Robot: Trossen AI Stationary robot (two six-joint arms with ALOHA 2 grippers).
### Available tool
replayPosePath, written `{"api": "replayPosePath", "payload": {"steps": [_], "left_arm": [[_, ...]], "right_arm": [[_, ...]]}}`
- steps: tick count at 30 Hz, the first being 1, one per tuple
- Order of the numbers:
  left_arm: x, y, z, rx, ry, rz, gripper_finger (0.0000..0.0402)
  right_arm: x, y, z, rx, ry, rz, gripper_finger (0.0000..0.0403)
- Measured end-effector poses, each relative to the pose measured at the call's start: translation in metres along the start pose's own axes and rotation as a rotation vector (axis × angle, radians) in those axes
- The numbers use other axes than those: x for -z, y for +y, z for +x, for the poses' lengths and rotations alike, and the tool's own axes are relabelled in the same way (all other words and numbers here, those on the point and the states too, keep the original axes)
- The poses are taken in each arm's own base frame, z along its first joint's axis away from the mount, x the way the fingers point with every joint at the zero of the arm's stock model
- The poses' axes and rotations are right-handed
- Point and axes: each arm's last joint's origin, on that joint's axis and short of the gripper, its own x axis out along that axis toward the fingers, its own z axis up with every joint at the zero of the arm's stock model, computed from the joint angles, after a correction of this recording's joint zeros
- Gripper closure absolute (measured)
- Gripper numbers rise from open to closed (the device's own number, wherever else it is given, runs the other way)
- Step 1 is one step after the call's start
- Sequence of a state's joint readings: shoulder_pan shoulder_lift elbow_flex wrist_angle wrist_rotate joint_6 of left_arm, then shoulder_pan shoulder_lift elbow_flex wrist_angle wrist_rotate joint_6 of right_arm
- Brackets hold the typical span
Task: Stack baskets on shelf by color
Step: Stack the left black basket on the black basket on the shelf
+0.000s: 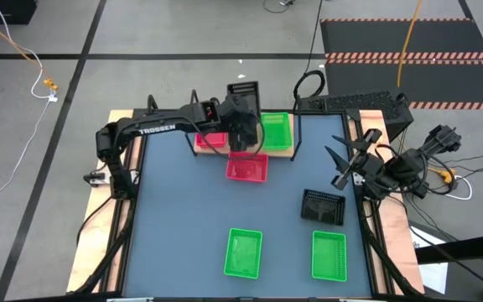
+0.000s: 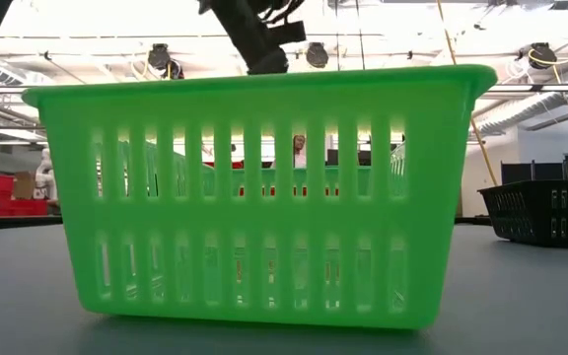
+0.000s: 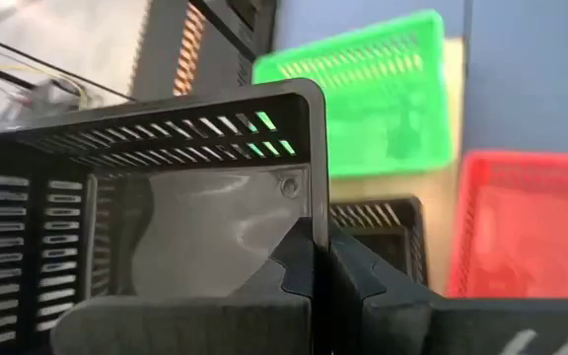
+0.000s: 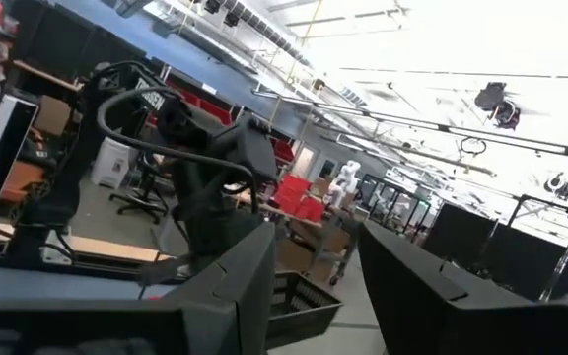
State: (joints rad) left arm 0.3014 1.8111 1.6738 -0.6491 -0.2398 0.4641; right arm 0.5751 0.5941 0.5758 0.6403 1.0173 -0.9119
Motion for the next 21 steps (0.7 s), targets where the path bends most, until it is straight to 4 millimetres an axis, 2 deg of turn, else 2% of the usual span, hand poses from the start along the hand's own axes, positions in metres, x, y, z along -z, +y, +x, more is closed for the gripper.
{"api": "replayPosePath", "payload": {"steps": [7, 10, 21], "left_arm": [[0.023, 0.007, 0.016, 0.008, 0.06, -0.119, 0.0398], [0.029, 0.003, 0.021, 0.029, 0.081, -0.148, 0.0396], [0.034, -0.008, 0.032, 0.083, 0.018, -0.147, 0.0397]], "right_arm": [[0.0, 0.0, 0.0, 0.002, -0.002, -0.026, 0.0261], [-0.001, -0.001, 0.0, 0.006, -0.005, -0.038, 0.0261], [-0.001, -0.001, 0.0, 0.006, -0.006, -0.05, 0.0261]]}}
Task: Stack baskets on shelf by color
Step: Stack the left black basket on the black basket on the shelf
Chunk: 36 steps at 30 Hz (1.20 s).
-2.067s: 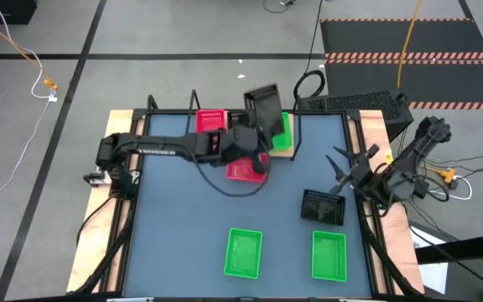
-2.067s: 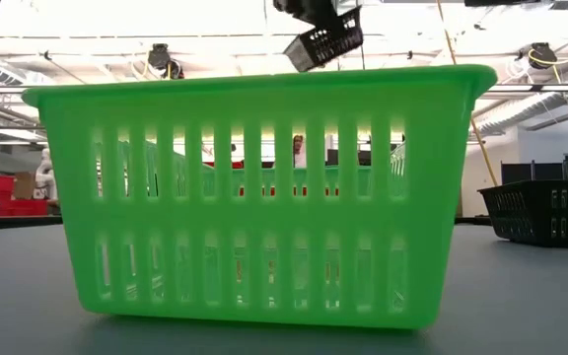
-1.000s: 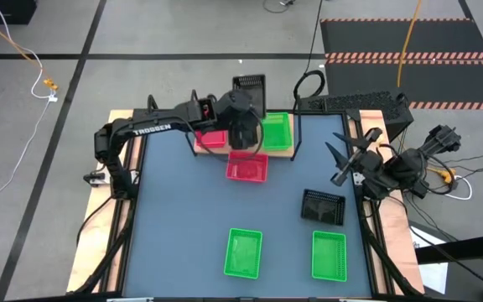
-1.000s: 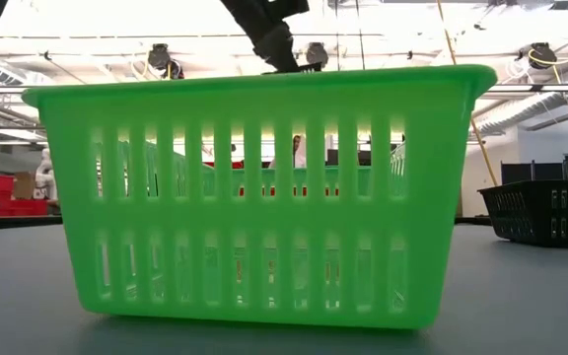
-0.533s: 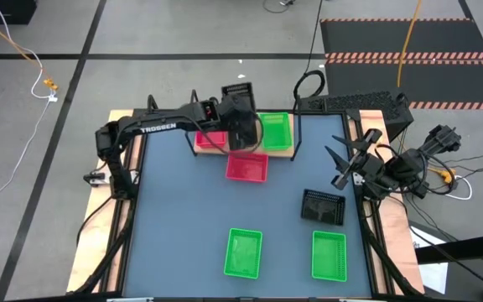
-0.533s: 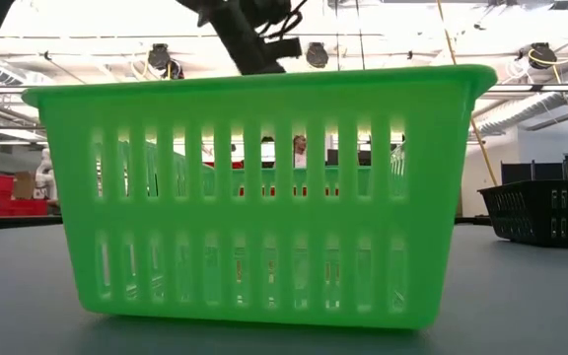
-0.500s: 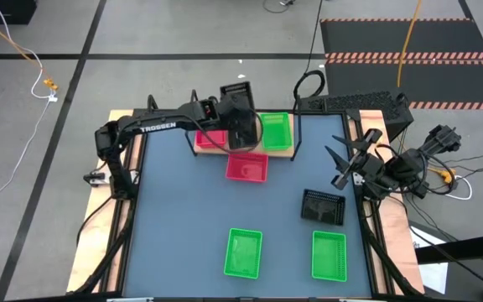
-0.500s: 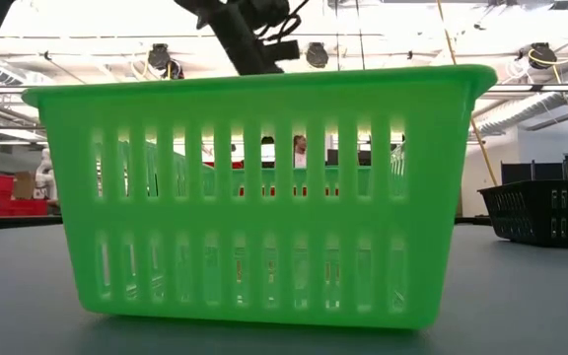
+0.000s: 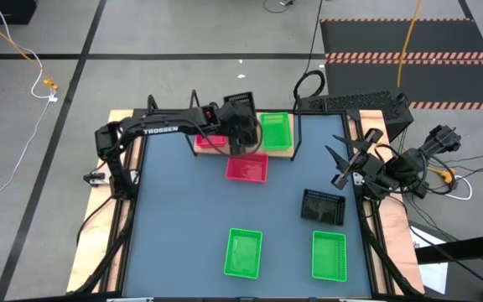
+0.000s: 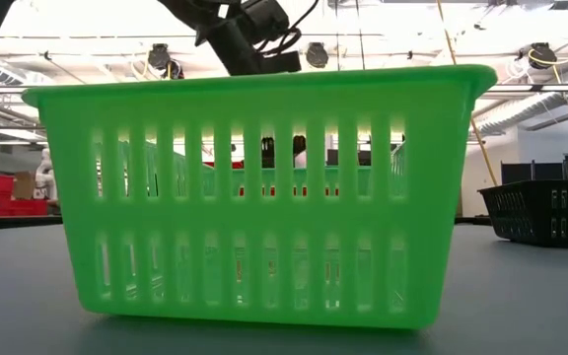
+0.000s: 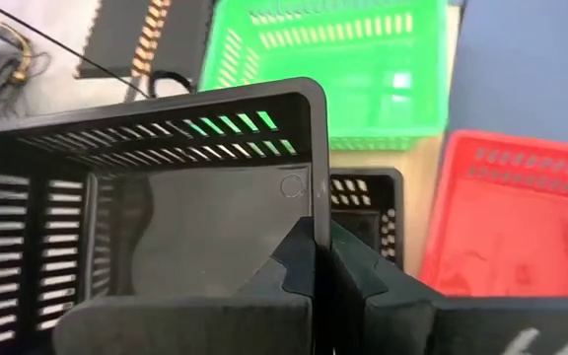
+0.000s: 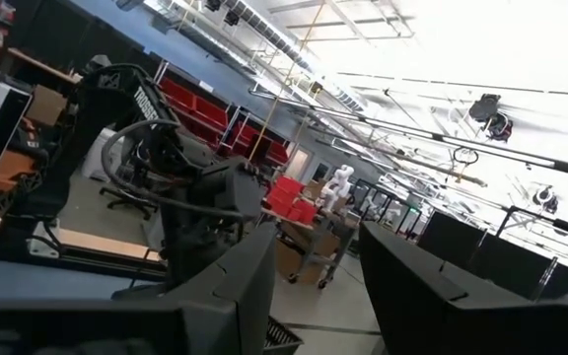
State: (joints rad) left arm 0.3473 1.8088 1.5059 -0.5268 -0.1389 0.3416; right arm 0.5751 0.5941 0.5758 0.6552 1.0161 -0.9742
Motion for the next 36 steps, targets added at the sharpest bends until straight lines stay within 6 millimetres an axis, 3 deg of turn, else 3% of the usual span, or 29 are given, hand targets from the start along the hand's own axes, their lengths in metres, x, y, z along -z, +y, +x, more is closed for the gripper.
{"api": "replayPosePath", "payload": {"steps": [13, 22, 36], "left_arm": [[0.018, -0.019, 0.014, 0.04, 0.045, 0.024, 0.039], [0.018, -0.023, 0.016, 0.038, 0.016, 0.049, 0.0391], [0.017, -0.022, 0.016, 0.025, 0.012, 0.049, 0.0286]], "right_arm": [[0.0, 0.0, 0.0, 0.0, 0.0, -0.011, 0.0261], [0.0, 0.0, 0.0, 0.0, 0.0, -0.009, 0.0261], [0.0, 0.0, 0.0, 0.003, 0.004, 0.037, 0.0261]]}}
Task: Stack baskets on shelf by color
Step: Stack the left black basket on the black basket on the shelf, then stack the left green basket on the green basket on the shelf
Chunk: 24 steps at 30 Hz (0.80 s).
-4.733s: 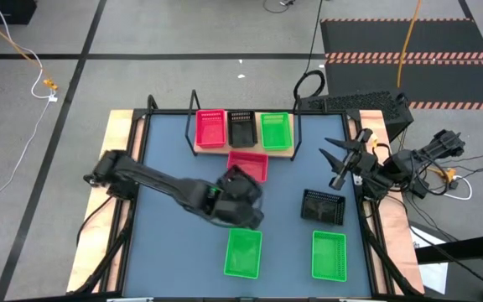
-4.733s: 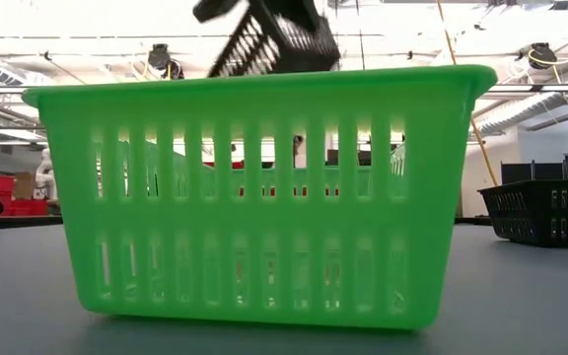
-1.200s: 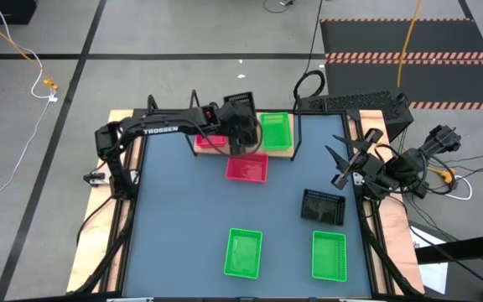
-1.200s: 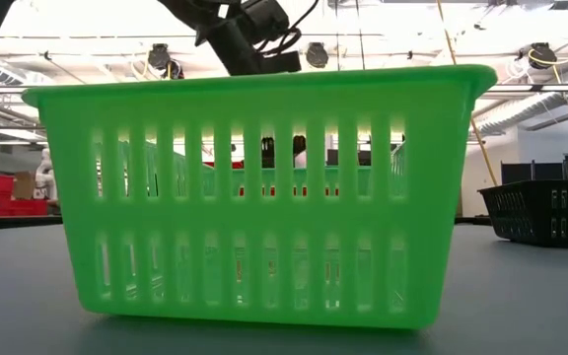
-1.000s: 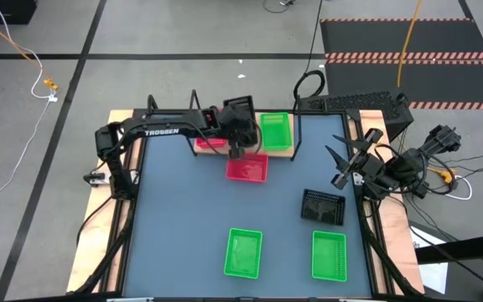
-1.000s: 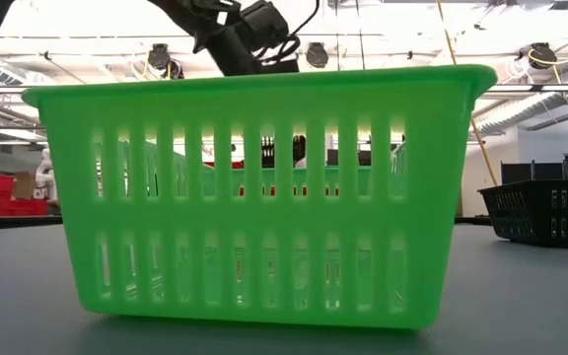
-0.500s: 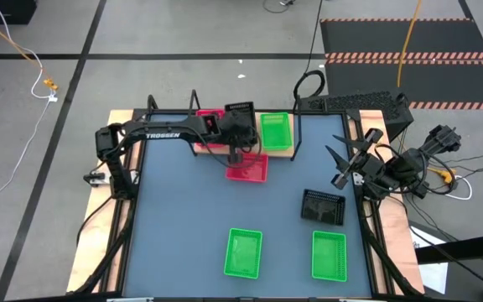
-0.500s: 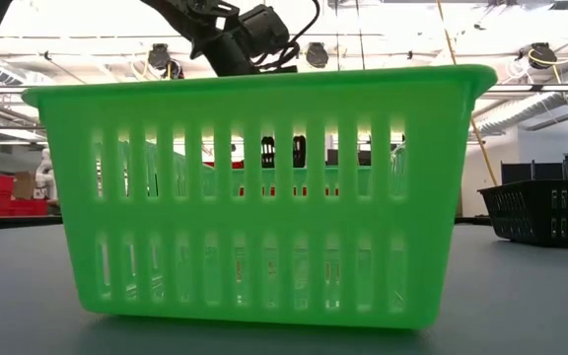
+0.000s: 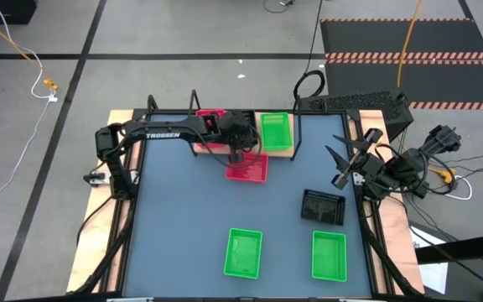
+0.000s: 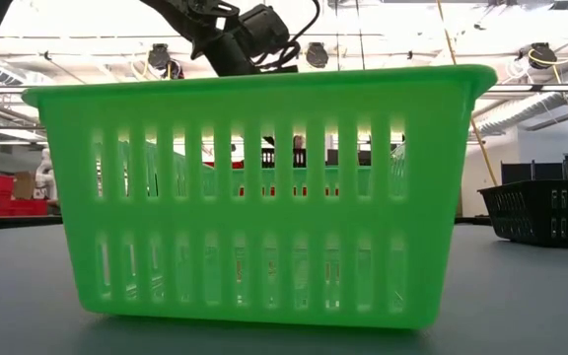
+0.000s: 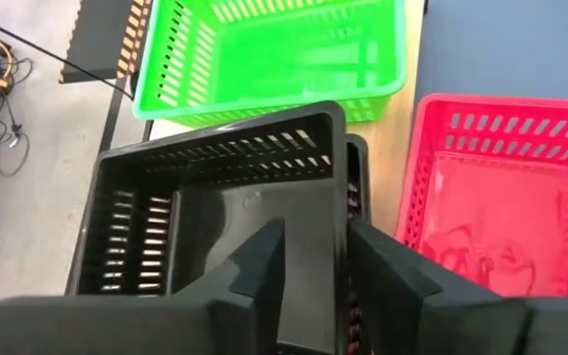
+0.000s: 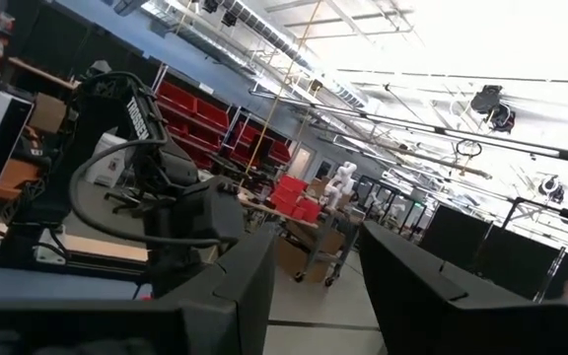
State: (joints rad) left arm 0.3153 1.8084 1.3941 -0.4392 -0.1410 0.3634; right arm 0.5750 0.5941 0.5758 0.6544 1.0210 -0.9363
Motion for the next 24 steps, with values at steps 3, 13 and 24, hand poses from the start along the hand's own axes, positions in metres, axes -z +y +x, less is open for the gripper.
{"api": "replayPosePath", "payload": {"steps": [3, 13, 24], "left_arm": [[0.0, 0.0, 0.0, -0.002, 0.0, -0.002, 0.0275], [0.003, -0.016, 0.01, 0.044, 0.054, 0.05, 0.027], [-0.003, -0.02, 0.003, 0.006, 0.046, 0.03, 0.027]], "right_arm": [[0.0, 0.0, 0.0, 0.0, 0.0, 0.0, 0.0261], [0.0, 0.001, 0.0, -0.002, 0.004, 0.002, 0.0261], [0.001, 0.003, 0.001, -0.005, 0.007, -0.005, 0.0261]]}}
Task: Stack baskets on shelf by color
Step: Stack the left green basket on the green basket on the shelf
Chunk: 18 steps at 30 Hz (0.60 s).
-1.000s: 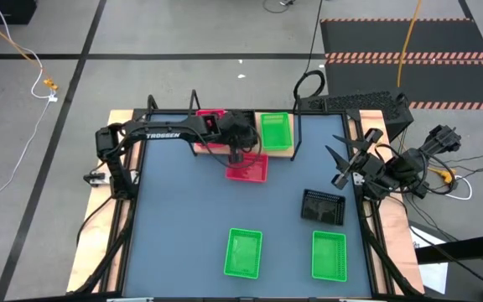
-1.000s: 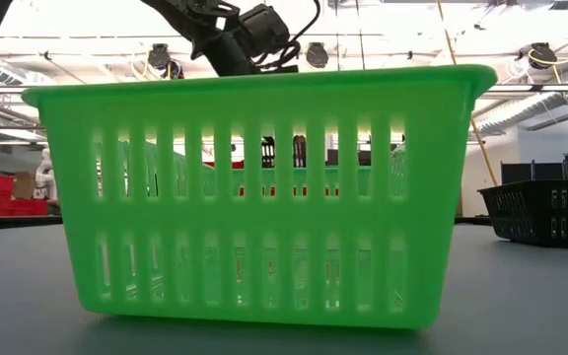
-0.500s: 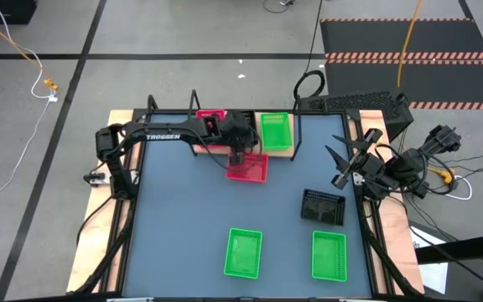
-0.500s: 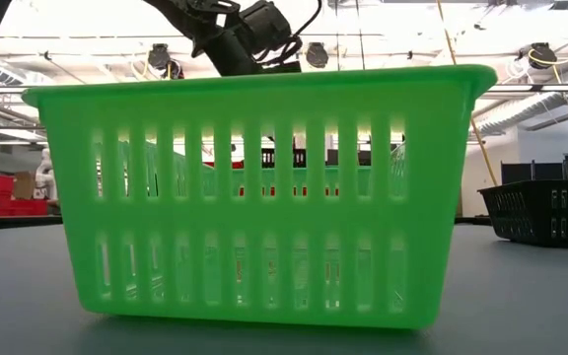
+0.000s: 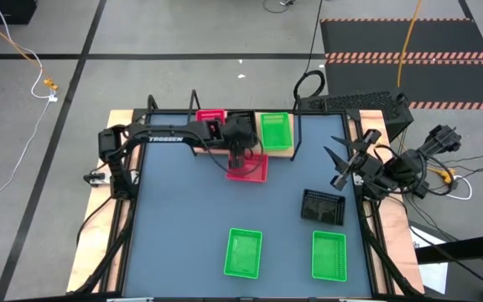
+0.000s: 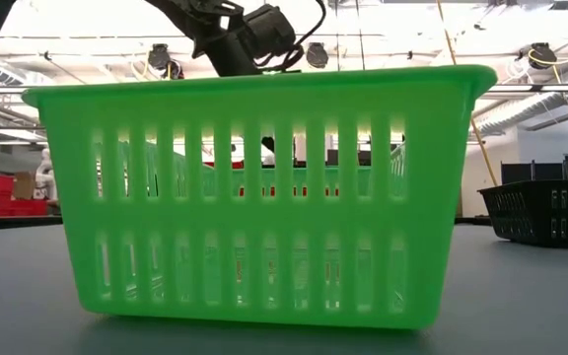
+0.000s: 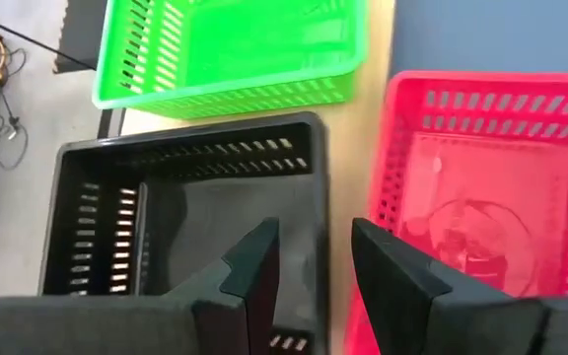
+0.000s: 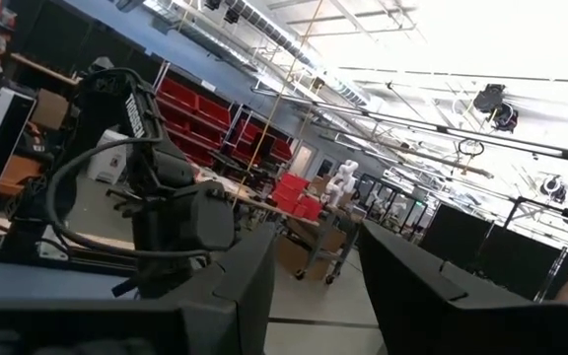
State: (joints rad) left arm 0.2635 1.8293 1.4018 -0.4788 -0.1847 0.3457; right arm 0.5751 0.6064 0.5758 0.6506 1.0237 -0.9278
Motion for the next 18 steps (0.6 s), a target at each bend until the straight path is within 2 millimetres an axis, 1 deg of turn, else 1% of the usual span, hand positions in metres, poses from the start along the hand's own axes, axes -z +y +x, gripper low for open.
{"api": "replayPosePath", "payload": {"steps": [2, 4, 8, 10, 12, 14, 16, 18], "left_arm": [[-0.005, -0.007, -0.009, 0.01, -0.011, 0.003, 0.027], [-0.014, -0.017, -0.024, 0.022, -0.052, 0.003, 0.027], [-0.024, -0.05, -0.055, 0.09, -0.072, -0.028, 0.027], [-0.028, -0.073, -0.07, 0.151, -0.089, -0.023, 0.027], [-0.031, -0.101, -0.081, 0.248, -0.106, -0.001, 0.027], [-0.029, -0.131, -0.09, 0.326, -0.099, 0.055, 0.027], [-0.029, -0.162, -0.095, 0.368, -0.107, 0.12, 0.027], [-0.026, -0.187, -0.098, 0.385, -0.104, 0.184, 0.027]], "right_arm": [[0.0, 0.0, 0.0, 0.0, 0.0, 0.001, 0.0261], [0.0, 0.0, 0.0, 0.001, 0.0, 0.001, 0.0261], [-0.001, -0.001, 0.0, 0.008, -0.01, 0.009, 0.0261], [-0.002, -0.003, 0.0, 0.014, -0.017, 0.007, 0.0261], [-0.003, -0.003, 0.0, 0.018, -0.022, 0.001, 0.0261], [-0.003, -0.004, 0.0, 0.023, -0.027, 0.005, 0.0261], [-0.003, -0.004, 0.0, 0.02, -0.031, 0.018, 0.0261], [-0.003, -0.003, 0.0, 0.016, -0.032, 0.046, 0.0261]]}}
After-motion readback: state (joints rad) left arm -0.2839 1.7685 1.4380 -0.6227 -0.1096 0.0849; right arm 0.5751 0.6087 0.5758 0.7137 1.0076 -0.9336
